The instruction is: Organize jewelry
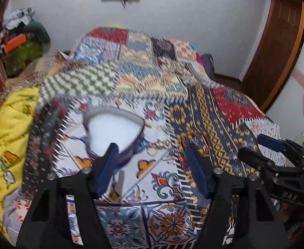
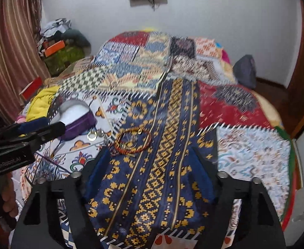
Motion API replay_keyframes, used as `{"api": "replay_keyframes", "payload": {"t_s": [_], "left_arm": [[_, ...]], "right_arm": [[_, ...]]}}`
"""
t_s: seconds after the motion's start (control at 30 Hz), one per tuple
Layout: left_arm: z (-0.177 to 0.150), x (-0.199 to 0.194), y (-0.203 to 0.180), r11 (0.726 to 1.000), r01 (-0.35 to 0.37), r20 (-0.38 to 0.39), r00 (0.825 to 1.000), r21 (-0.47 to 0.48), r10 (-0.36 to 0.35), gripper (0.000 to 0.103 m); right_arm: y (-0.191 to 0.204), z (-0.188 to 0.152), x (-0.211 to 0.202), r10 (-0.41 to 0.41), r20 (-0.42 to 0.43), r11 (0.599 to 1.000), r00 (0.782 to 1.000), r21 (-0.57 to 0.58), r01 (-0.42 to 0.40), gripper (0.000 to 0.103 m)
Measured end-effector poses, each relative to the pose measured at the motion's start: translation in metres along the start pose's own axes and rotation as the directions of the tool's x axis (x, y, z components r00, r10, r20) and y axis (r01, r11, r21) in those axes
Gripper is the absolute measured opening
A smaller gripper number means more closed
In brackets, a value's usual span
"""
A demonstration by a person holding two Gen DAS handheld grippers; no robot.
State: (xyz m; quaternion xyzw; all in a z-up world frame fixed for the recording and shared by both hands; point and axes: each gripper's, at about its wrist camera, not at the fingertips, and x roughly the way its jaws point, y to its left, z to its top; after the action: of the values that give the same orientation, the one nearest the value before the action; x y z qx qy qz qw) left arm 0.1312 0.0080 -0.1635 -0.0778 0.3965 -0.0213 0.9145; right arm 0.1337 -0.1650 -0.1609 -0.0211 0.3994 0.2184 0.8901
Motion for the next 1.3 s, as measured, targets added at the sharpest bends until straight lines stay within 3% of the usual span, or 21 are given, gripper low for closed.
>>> {"api": "replay_keyframes", "payload": {"t_s": [0.2,0.5,0.67,0.83,1.07,1.27,1.3], "left_arm": [[-0.007,0.027,-0.002,0.999,0.054,-0.083,0.995,-0.004,-0.054,0.032],[-0.001,0.054,0.007,0.999,0.039,-0.117,0.992,-0.017,-0.04,0.031],[-0.003,0.072,0.014,0.996,0.078,-0.169,0.982,-0.041,-0.083,0.022],[-0.002,0.078,0.02,0.995,0.097,-0.174,0.979,-0.04,-0.102,0.018],[-0.001,0.086,0.014,0.997,0.077,-0.167,0.983,0.01,-0.074,0.016],[-0.003,0.091,0.01,0.997,0.064,-0.152,0.987,0.043,-0.057,0.016],[-0.003,0.091,0.009,0.997,0.06,-0.149,0.987,0.049,-0.052,0.012]], "right_arm": [[-0.006,-0.002,0.018,0.052,-0.053,0.998,0.997,0.025,-0.051,0.057],[-0.006,0.002,0.038,0.089,-0.099,0.996,0.991,-0.005,-0.09,0.049],[-0.011,0.01,0.052,0.103,-0.117,0.995,0.988,-0.005,-0.104,0.047],[-0.019,0.02,0.069,0.107,-0.148,0.994,0.983,-0.002,-0.108,0.04],[-0.014,0.022,0.092,0.082,-0.202,0.995,0.976,-0.038,-0.092,0.029],[-0.011,0.02,0.098,0.065,-0.21,0.994,0.976,-0.068,-0.081,0.027],[-0.013,0.02,0.099,0.066,-0.208,0.995,0.976,-0.063,-0.081,0.025]]}}
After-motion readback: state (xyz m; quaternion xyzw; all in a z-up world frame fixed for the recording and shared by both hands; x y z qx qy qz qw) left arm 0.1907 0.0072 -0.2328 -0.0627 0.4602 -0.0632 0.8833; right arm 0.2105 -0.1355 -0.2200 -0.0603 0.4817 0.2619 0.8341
